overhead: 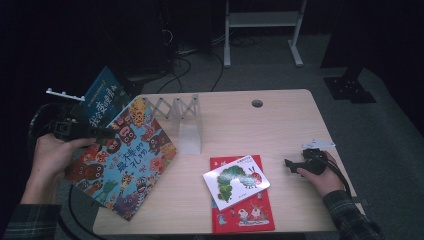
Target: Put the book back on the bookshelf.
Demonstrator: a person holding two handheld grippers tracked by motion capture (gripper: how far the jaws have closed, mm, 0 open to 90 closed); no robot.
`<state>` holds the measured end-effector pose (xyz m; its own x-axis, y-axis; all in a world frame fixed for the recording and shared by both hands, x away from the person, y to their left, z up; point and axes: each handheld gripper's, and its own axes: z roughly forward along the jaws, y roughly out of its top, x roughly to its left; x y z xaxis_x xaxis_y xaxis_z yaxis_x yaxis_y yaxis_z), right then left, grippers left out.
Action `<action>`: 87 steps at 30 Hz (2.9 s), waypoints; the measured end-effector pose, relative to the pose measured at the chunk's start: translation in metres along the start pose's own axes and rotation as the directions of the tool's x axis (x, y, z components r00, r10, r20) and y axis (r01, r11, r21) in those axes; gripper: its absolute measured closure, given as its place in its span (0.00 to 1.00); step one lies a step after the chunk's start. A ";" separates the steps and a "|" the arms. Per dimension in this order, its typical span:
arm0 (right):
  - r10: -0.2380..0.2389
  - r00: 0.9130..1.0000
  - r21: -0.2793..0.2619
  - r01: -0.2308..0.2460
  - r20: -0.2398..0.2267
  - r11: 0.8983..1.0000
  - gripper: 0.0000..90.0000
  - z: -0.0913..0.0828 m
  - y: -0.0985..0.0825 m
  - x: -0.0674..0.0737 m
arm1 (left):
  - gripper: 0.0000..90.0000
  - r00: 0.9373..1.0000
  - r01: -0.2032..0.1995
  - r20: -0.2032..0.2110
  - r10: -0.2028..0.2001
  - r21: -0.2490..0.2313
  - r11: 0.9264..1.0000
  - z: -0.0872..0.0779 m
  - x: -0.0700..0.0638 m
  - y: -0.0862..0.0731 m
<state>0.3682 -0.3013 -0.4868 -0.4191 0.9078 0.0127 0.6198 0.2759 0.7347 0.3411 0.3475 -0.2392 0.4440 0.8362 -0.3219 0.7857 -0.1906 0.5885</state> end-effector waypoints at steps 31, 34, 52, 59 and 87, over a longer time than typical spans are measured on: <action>0.002 1.000 0.000 -0.002 0.004 1.000 0.14 0.000 0.000 0.000 | 0.90 0.988 0.088 -0.128 -0.088 -0.001 0.996 -0.022 0.029 -0.006; 0.002 1.000 0.001 -0.002 0.004 1.000 0.14 0.000 0.000 0.000 | 0.90 0.985 0.098 -0.139 -0.098 -0.006 0.995 -0.022 0.031 -0.006; 0.005 1.000 0.001 -0.005 0.006 1.000 0.13 0.000 0.000 0.001 | 0.90 0.979 0.123 -0.161 -0.124 -0.015 0.992 -0.020 0.033 0.000; 0.005 1.000 0.001 -0.005 0.006 1.000 0.13 0.000 0.000 0.001 | 0.90 0.981 0.122 -0.148 -0.125 -0.027 0.992 -0.023 0.029 0.002; 0.006 1.000 0.002 -0.006 0.007 1.000 0.13 -0.001 -0.001 0.001 | 0.90 0.974 0.126 -0.183 -0.131 -0.038 0.991 -0.009 0.027 0.031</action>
<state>0.3670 -0.3008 -0.4869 -0.4108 0.9116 0.0128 0.6234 0.2706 0.7336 0.3739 0.3692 -0.2228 0.2507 0.9338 -0.2551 0.8186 -0.0638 0.5708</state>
